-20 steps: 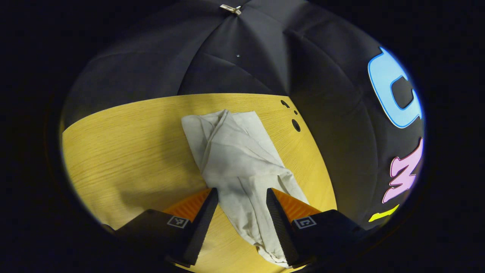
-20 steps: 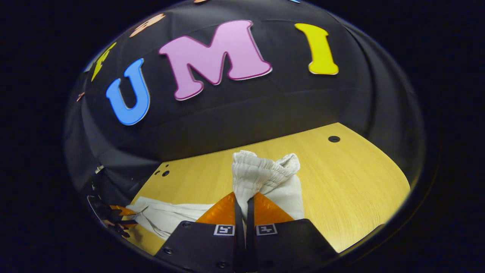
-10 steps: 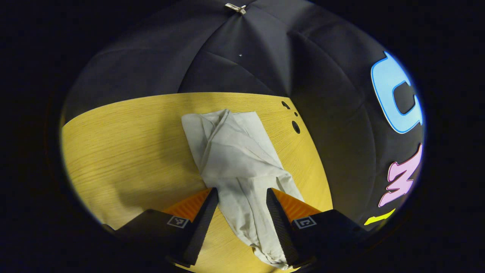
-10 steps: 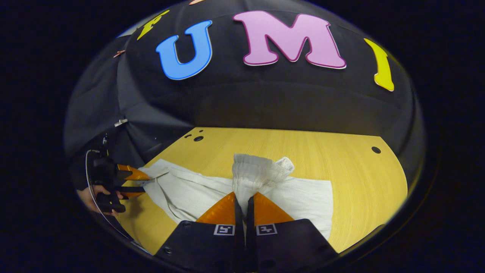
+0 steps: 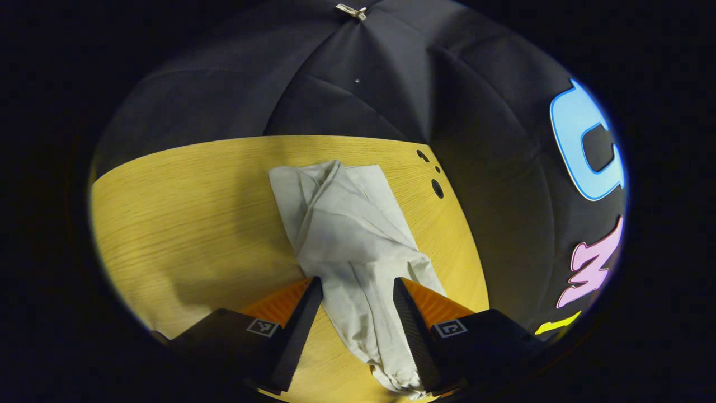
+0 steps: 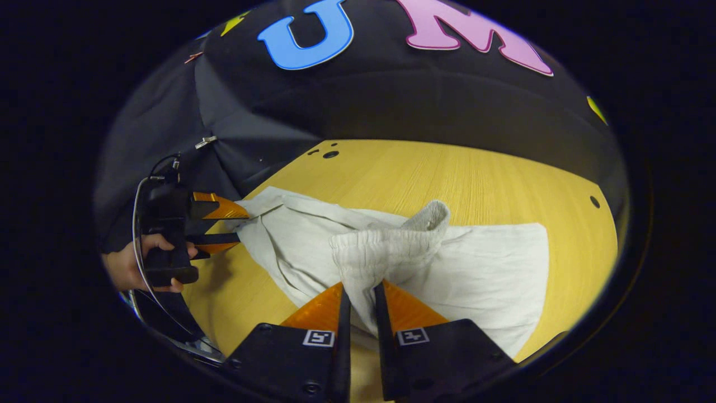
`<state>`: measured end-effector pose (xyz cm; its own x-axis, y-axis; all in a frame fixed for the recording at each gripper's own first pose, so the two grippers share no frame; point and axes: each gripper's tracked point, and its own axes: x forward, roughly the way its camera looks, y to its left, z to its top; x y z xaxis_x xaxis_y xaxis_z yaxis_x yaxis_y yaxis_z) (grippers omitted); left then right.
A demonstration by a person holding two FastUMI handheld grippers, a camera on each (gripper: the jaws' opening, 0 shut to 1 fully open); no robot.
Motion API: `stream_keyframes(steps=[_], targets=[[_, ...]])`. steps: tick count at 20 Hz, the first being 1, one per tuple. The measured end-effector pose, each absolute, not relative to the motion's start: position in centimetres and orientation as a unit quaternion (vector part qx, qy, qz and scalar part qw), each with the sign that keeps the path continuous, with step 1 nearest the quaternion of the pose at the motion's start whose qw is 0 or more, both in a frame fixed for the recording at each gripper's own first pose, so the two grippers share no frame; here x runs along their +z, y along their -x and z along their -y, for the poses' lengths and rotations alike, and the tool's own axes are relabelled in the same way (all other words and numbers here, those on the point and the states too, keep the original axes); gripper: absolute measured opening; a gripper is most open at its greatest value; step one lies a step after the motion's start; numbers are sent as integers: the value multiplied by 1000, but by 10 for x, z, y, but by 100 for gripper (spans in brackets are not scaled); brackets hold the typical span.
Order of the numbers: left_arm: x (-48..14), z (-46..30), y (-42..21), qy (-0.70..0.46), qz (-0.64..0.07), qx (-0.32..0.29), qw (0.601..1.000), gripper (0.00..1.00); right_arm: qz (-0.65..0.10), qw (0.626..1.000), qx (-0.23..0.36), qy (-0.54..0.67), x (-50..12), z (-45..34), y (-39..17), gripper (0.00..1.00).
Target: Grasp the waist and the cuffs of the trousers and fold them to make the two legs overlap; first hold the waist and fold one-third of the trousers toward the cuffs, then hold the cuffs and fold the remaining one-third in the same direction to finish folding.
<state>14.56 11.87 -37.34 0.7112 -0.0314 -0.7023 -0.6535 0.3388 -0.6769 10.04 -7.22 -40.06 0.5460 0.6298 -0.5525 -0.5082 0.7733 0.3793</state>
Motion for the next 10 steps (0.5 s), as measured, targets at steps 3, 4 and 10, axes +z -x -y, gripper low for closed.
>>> stream_keyframes(steps=[3,4,10], targets=[[-375,-118,-148,537,-324,210,750,85,-425,830,336,-132,-428,54,-77,81],[-376,-119,-148,533,-330,212,750,86,-439,824,330,-142,-432,56,-74,86],[-391,-119,-151,539,-355,218,732,24,-423,822,273,-266,-399,93,-89,91]])
